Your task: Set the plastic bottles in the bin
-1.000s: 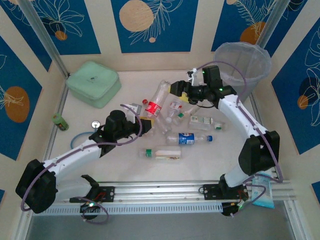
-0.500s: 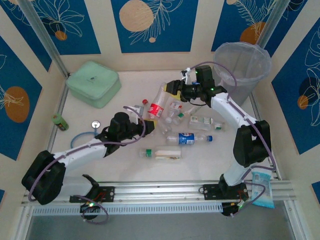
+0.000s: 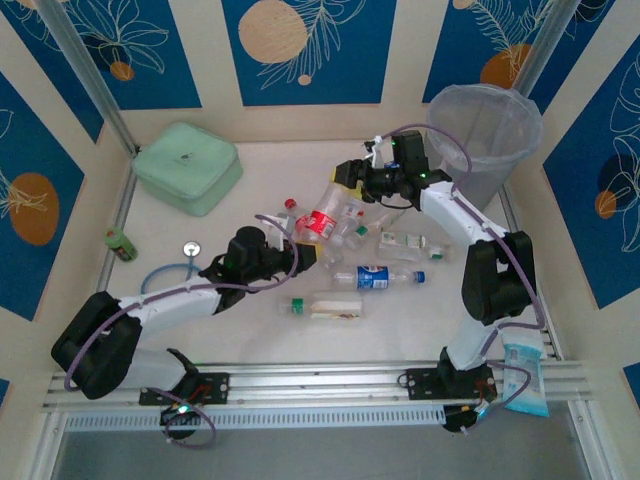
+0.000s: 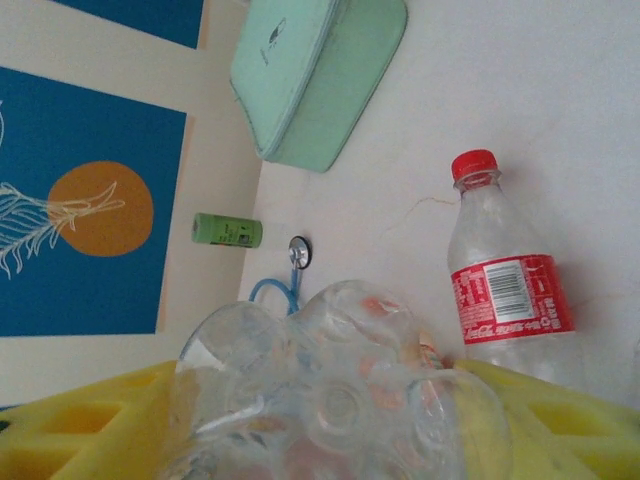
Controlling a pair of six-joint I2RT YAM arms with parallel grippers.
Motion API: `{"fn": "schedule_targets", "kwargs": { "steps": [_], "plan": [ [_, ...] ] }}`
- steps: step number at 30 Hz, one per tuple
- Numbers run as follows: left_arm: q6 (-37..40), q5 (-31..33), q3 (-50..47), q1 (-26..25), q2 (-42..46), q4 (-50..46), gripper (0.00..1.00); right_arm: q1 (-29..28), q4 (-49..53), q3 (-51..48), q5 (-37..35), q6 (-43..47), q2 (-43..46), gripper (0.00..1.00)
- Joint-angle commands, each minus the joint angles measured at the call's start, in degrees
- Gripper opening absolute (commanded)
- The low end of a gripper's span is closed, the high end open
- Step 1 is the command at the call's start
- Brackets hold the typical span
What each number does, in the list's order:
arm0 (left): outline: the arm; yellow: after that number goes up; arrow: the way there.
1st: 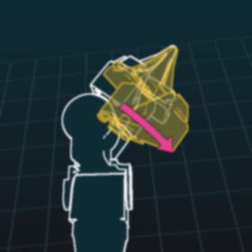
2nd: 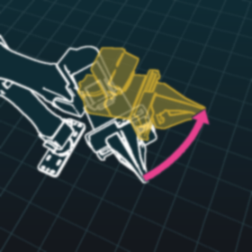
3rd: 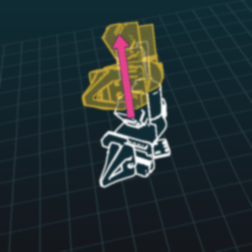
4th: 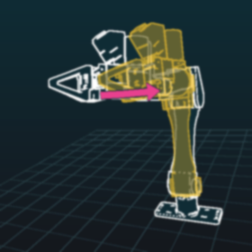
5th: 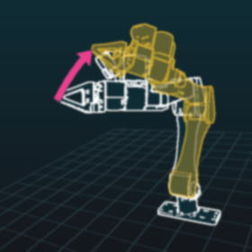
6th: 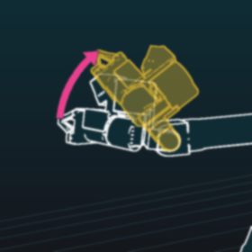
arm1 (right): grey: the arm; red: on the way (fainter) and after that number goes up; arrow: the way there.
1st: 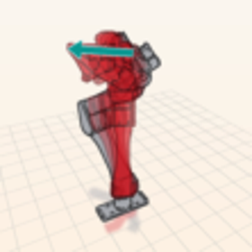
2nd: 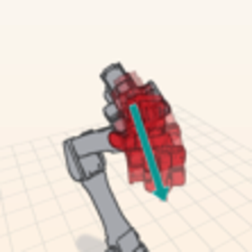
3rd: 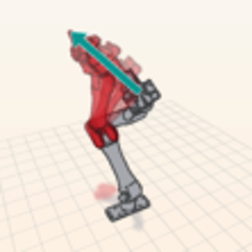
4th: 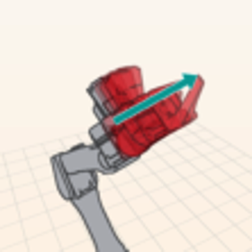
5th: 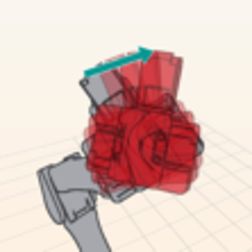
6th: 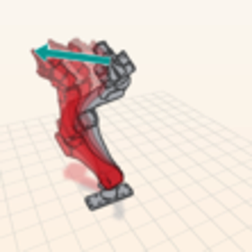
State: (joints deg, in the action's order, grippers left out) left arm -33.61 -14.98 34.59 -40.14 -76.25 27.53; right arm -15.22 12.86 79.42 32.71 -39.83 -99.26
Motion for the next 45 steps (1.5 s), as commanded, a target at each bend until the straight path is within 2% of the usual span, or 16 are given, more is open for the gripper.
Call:
{"fn": "schedule_targets", "kwargs": {
  "steps": [1,5,11,13,15,17,18,21,26,29,33,43,45],
  "plan": [
    [0.0,-1.1,0.3,-0.5,0.7,0.1,0.22,1.9,-1.5,-0.1,2.4,-0.9,1.1,0.57],
    [-0.4,0.0,-0.9,-0.6,2.6,-0.3,0.52,3.4,6.1,5.2,0.5,4.2,3.7,0.44],
    [0.3,4.9,-2.8,-0.5,6.6,-3.9,0.71,7.4,23.8,18.1,-13.2,17.7,10.7,0.39],
    [0.6,6.0,-3.0,-0.4,7.4,-5.3,0.73,10.3,25.9,21.6,-16.6,20.1,13.1,0.33],
    [0.7,6.5,-3.2,-0.4,7.7,-6.3,0.73,14.6,26.9,25.5,-18.8,21.5,15.2,0.20],
    [0.4,6.9,-3.1,-0.4,7.6,-6.5,0.73,18.1,27.1,28.7,-22.8,22.3,16.6,0.04],
    [0.2,7.0,-3.1,-0.4,7.5,-6.4,0.74,19.8,26.7,29.8,-25.7,22.8,17.4,0.00],
    [-0.6,7.0,-3.1,-0.5,6.6,-5.4,0.73,22.2,22.2,30.9,-36.0,25.5,18.9,0.00],
    [-1.7,6.5,-3.1,-0.4,5.5,-4.2,0.74,22.5,13.6,31.2,-50.6,34.1,17.7,0.00],
    [-2.0,6.3,-3.0,-0.5,5.4,-4.2,0.74,23.0,11.7,32.9,-52.4,40.1,14.7,0.00],
    [-2.0,6.4,-3.0,-0.5,5.8,-4.7,0.74,24.9,10.3,34.7,-52.5,42.5,11.0,0.00],
    [-2.3,5.9,-3.2,-0.4,6.2,-5.6,0.75,24.4,23.9,42.8,-50.9,44.8,-0.6,0.00],
    [-2.2,5.9,-3.3,-0.5,6.9,-6.3,0.75,22.1,22.8,41.8,-55.2,48.8,-1.6,0.00]
  ]
}}
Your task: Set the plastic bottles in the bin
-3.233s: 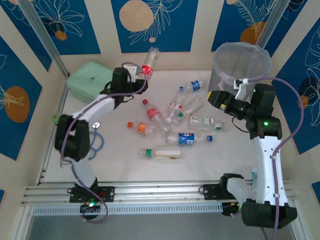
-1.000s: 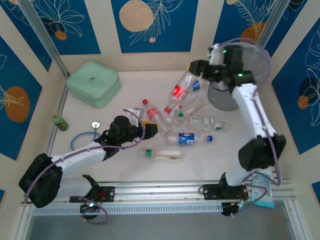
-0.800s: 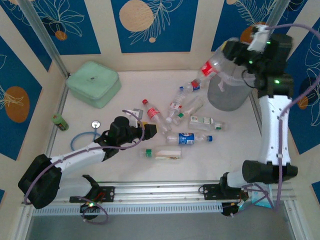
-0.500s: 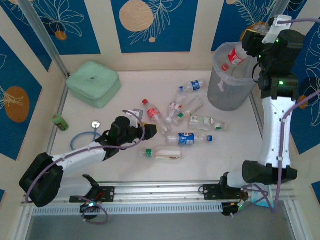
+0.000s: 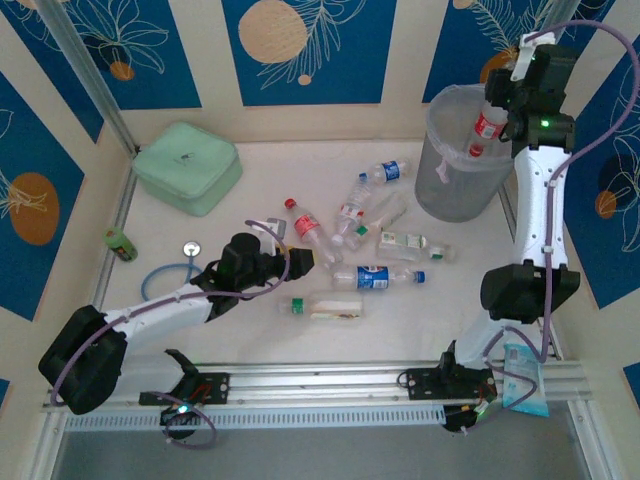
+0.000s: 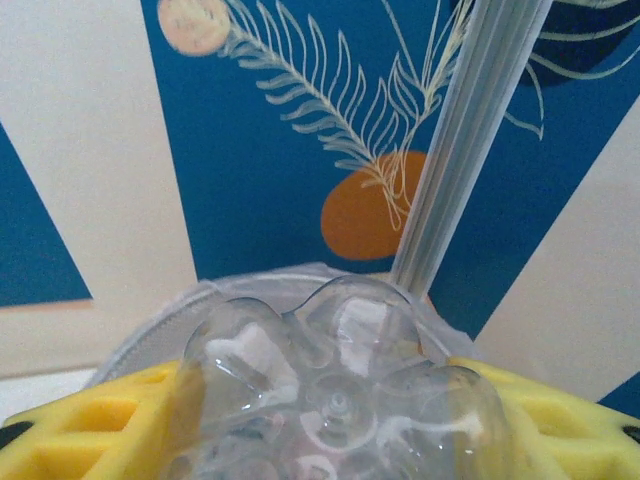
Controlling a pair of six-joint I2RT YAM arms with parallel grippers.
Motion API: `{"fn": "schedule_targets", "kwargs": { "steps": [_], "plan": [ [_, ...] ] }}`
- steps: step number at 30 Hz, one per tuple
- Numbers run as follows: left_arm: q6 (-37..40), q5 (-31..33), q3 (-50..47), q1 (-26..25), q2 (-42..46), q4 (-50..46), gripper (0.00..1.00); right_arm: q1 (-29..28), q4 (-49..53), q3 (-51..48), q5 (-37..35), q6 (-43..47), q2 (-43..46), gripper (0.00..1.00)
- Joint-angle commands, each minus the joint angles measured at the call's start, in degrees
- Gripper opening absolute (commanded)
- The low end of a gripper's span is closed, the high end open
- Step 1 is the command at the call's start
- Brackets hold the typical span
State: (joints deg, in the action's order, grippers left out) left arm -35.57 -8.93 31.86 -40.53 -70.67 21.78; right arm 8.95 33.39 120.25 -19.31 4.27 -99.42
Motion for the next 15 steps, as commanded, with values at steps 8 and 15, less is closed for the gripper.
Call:
{"fn": "schedule_targets", "kwargs": {
  "steps": [8,15],
  "plan": [
    [0.1,0.8,-1.4,-0.1,2.7,-1.8,0.76,-4.4,7.7,2.2,-4.0,5.7,-5.2,0.00],
    [0.6,0.8,-1.7,-0.1,3.0,-2.7,0.76,-3.1,5.5,-4.8,-4.7,4.8,-7.3,0.00]
  ]
}}
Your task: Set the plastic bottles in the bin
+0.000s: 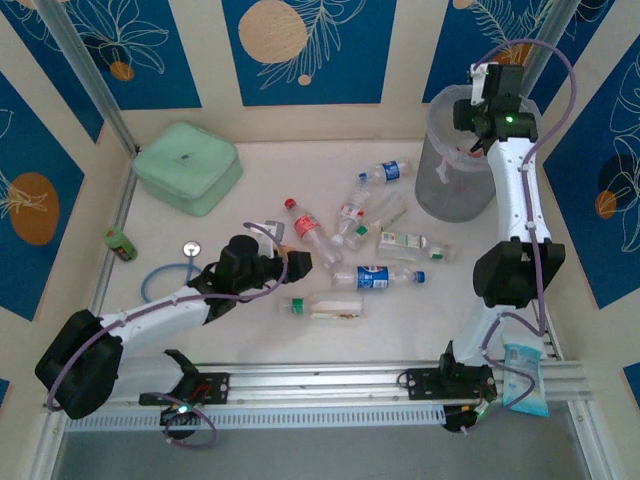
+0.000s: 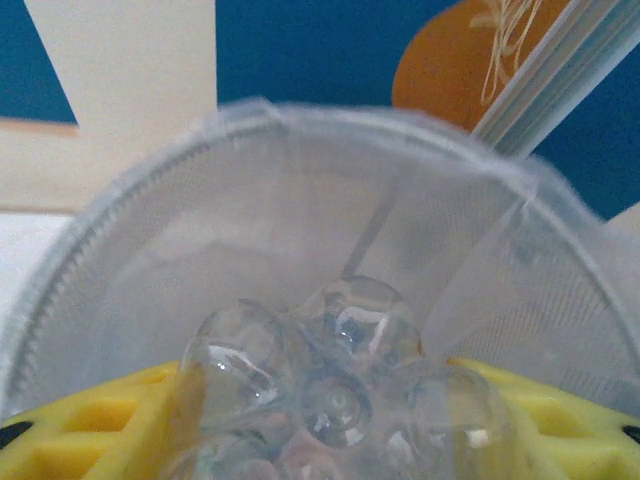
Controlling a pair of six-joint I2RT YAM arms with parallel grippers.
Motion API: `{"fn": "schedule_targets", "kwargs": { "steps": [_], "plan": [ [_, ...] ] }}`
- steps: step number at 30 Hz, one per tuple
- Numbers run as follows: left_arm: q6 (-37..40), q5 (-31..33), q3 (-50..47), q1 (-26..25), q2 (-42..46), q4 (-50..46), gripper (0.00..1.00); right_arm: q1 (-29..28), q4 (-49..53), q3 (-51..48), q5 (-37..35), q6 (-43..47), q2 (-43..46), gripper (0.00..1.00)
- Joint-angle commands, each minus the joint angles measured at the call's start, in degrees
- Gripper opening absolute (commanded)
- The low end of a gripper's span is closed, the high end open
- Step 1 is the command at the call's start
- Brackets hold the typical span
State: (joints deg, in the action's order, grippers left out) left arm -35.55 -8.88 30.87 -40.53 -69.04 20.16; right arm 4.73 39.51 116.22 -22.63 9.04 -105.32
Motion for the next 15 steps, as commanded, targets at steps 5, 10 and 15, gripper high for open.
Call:
{"fn": "schedule_targets", "kwargs": {
  "steps": [5,10,15],
  "plan": [
    [1.0,1.1,-0.7,0.0,1.2,-1.5,0.76,3.7,8.8,6.4,3.8,-3.5,-7.6,0.00],
    [0.8,1.1,-0.5,-0.1,0.4,-1.0,0.76,4.4,22.2,17.4,10.2,-5.5,-15.4,0.00],
    [0.8,1.1,-0.3,0.0,-0.1,-1.4,0.77,4.4,30.8,22.6,15.4,-9.1,-18.9,0.00]
  ]
}}
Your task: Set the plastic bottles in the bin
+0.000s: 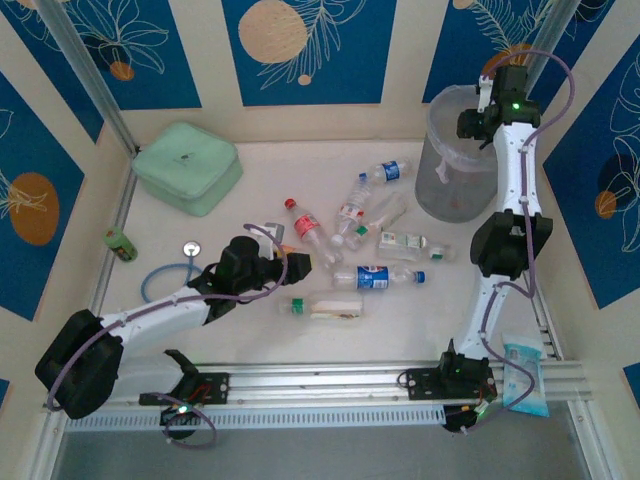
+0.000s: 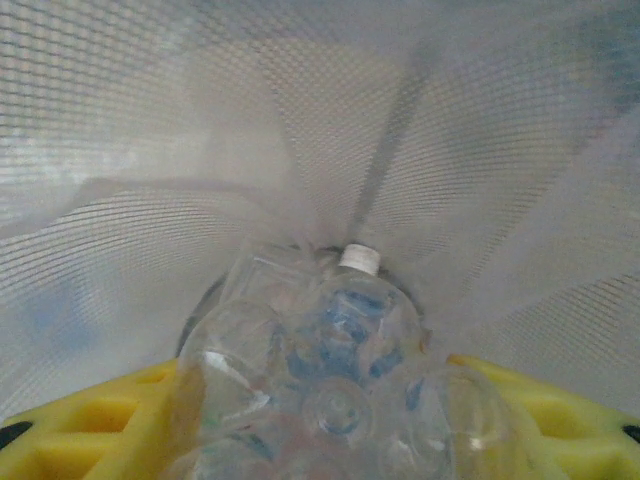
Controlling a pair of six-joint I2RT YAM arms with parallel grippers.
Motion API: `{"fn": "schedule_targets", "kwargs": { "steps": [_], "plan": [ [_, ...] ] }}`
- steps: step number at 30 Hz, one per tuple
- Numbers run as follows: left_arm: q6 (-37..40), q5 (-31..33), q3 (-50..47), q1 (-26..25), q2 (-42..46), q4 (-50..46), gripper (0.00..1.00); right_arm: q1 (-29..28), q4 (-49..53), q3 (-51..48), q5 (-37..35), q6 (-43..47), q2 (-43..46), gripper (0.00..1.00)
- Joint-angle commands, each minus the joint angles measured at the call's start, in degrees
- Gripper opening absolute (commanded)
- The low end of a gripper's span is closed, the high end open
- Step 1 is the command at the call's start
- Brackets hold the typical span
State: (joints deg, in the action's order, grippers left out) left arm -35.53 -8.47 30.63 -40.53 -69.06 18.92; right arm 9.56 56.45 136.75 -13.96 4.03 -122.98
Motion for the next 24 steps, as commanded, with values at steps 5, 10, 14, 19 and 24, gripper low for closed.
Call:
{"fn": "schedule_targets", "kwargs": {
  "steps": [5,10,14,19,24],
  "plan": [
    [0.7,3.0,2.2,0.0,0.0,-6.7,0.77,-1.2,15.6,-1.9,8.9,-8.1,1.3,0.00],
    [0.9,4.6,3.9,0.0,0.7,-12.4,0.77,-1.3,13.4,-10.2,17.8,-12.8,6.0,0.00],
    [1.0,5.0,3.8,0.1,1.1,-13.1,0.78,-2.3,10.0,-16.2,26.1,-14.9,8.9,0.00],
    [1.7,5.6,4.0,0.1,1.9,-15.6,0.78,-1.2,7.4,-18.6,14.8,-18.2,12.2,0.00],
    [1.8,6.6,3.8,0.1,2.5,-16.4,0.80,1.4,6.3,-21.2,9.5,-18.6,15.2,0.00]
  ]
}}
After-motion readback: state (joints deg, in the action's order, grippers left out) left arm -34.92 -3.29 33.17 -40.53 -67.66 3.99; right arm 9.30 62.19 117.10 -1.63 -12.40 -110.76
